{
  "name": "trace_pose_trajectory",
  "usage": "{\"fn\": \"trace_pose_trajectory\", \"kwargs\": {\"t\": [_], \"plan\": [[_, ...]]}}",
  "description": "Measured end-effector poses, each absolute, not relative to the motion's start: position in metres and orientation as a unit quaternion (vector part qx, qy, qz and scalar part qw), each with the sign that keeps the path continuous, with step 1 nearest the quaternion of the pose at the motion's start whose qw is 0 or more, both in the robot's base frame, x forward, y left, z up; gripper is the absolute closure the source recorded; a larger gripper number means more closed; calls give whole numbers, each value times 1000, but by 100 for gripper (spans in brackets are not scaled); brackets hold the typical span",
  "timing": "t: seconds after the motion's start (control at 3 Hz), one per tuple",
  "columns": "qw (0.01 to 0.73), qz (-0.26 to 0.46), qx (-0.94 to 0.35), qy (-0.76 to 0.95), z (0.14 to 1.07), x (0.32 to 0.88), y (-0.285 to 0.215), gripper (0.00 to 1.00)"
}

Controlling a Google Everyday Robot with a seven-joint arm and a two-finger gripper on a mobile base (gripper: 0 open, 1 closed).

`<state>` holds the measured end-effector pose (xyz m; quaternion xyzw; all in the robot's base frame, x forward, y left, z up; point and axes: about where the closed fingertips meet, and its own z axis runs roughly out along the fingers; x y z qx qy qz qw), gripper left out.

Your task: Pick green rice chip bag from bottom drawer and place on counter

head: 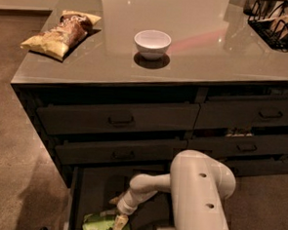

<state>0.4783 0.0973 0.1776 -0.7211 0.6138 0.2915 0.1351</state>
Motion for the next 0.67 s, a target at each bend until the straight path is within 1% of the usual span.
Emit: {"fn": "trace_pose_trajectory", "kwargs": {"t": [0.33, 0.67], "plan": [[133, 282, -730, 608, 175, 476, 106, 19], [131, 270, -736, 607, 167, 478, 114, 22]]}}
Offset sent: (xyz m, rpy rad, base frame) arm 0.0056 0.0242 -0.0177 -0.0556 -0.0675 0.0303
